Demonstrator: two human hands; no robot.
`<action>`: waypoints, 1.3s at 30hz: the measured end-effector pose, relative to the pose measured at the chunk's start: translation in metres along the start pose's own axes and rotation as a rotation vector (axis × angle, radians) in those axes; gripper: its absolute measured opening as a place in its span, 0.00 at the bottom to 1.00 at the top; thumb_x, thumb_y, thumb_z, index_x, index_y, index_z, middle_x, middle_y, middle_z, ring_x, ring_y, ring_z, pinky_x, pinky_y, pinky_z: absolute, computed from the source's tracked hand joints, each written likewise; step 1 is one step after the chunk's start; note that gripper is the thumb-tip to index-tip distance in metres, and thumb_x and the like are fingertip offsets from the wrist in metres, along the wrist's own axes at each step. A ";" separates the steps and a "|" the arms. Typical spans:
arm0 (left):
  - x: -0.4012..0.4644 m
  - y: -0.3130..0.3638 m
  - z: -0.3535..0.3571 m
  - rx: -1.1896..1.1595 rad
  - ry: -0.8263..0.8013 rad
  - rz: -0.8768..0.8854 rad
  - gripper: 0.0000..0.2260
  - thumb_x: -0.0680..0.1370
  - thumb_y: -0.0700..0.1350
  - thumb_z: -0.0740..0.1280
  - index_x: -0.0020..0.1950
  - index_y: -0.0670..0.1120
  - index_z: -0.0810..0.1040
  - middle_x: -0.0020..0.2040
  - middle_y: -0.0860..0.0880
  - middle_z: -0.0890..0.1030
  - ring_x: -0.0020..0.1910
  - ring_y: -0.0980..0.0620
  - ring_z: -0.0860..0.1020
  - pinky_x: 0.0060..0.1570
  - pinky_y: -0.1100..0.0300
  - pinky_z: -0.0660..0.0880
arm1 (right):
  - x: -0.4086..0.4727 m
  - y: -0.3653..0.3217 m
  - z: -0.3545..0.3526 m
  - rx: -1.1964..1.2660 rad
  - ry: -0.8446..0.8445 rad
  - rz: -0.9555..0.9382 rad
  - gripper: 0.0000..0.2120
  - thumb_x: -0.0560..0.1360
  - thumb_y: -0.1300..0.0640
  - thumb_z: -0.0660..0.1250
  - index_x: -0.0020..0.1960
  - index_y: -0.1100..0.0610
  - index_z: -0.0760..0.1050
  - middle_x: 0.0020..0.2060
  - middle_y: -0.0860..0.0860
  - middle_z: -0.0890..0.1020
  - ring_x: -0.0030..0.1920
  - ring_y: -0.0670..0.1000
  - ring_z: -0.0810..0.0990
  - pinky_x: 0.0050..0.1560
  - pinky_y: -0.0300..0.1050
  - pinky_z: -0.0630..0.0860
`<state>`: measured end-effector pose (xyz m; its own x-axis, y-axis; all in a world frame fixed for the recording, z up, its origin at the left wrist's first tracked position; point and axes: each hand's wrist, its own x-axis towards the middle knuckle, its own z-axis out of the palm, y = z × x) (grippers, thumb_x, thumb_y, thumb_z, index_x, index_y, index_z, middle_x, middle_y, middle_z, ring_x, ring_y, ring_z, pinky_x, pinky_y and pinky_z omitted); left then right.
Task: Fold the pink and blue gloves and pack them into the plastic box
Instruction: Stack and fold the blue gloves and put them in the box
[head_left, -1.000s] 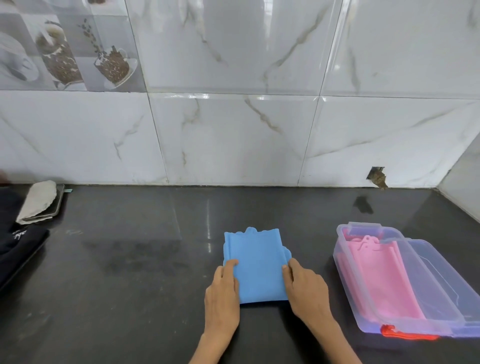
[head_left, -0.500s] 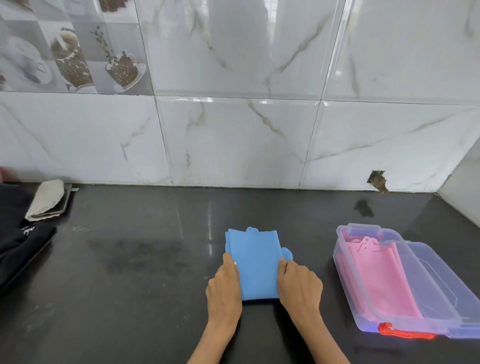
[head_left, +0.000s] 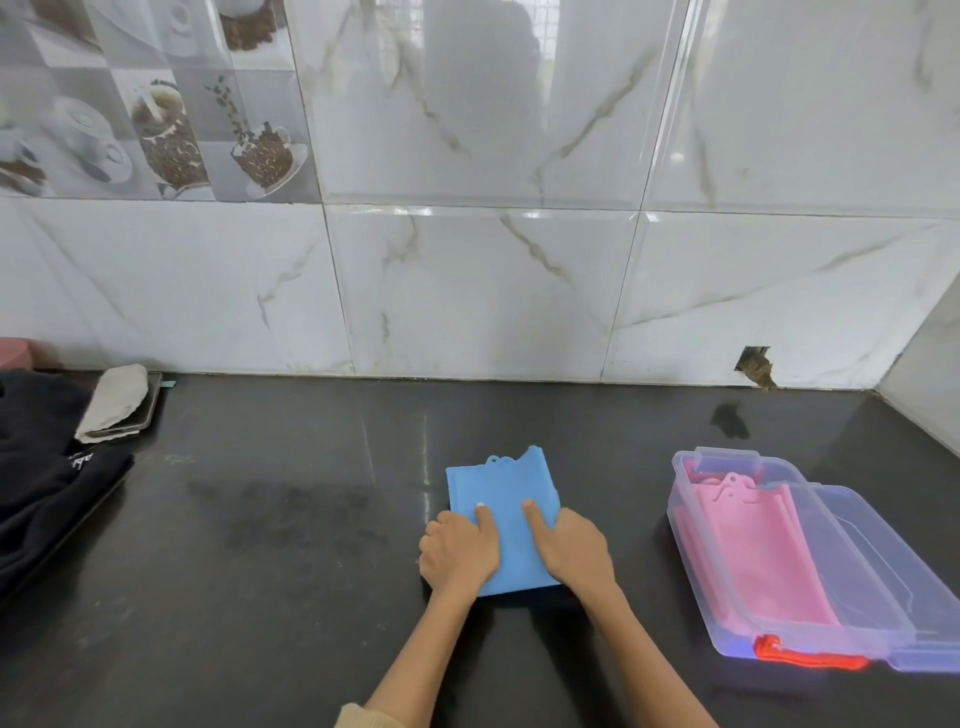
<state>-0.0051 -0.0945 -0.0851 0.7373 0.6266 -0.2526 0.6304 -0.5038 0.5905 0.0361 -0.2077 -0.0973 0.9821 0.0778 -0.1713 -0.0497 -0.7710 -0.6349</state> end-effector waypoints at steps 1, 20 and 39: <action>0.001 0.000 -0.002 -0.047 -0.007 0.006 0.24 0.80 0.57 0.53 0.64 0.38 0.69 0.63 0.41 0.73 0.62 0.41 0.72 0.59 0.50 0.69 | 0.002 -0.002 -0.001 0.149 -0.067 -0.018 0.21 0.76 0.38 0.57 0.38 0.55 0.71 0.37 0.50 0.79 0.38 0.49 0.77 0.39 0.42 0.72; -0.004 -0.043 -0.038 -0.882 -0.347 -0.077 0.16 0.80 0.44 0.61 0.67 0.45 0.63 0.53 0.46 0.78 0.45 0.46 0.80 0.33 0.55 0.77 | -0.032 0.006 -0.001 0.977 -0.300 0.203 0.20 0.78 0.45 0.60 0.65 0.56 0.68 0.56 0.52 0.81 0.53 0.54 0.82 0.54 0.53 0.80; -0.105 0.164 0.067 -0.899 -0.740 0.273 0.15 0.81 0.38 0.57 0.68 0.41 0.65 0.62 0.41 0.76 0.57 0.41 0.78 0.55 0.45 0.77 | -0.045 0.123 -0.218 0.604 0.266 0.175 0.23 0.81 0.46 0.54 0.67 0.61 0.70 0.61 0.59 0.78 0.56 0.56 0.78 0.63 0.55 0.74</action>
<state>0.0377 -0.2828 -0.0131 0.9671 -0.0798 -0.2414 0.2532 0.2137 0.9435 0.0256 -0.4440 -0.0037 0.9579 -0.2334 -0.1673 -0.2280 -0.2642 -0.9371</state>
